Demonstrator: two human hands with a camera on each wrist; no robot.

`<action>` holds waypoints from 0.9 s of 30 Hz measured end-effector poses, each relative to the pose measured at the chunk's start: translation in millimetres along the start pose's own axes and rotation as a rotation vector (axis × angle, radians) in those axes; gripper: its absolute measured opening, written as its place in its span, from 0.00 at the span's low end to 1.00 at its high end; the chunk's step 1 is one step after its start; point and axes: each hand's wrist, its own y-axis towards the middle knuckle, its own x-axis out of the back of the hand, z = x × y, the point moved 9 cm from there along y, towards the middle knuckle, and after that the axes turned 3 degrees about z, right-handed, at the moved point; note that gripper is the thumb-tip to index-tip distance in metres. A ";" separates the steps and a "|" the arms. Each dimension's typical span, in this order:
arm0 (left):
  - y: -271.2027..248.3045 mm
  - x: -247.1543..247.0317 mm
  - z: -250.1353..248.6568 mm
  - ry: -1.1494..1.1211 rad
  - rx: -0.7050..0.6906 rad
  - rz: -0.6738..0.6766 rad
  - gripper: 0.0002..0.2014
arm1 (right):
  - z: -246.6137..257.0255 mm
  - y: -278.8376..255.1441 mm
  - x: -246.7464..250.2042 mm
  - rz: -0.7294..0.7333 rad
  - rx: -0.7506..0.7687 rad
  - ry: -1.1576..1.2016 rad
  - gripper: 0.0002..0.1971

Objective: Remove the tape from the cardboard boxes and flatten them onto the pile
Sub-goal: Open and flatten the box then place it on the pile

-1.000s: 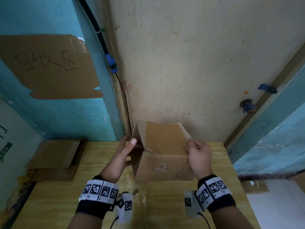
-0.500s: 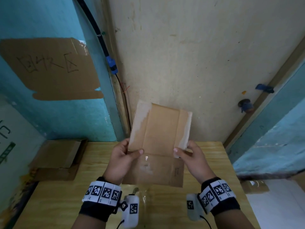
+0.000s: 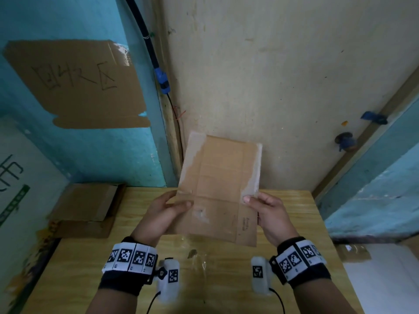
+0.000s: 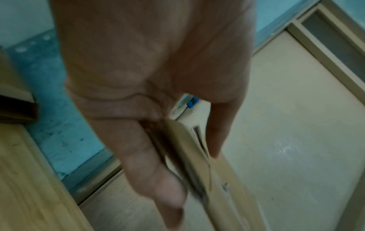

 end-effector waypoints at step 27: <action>4.8 94.1 73.8 -0.535 0.202 -0.060 0.10 | -61.8 14.3 -146.9 0.347 -0.292 -0.314 0.12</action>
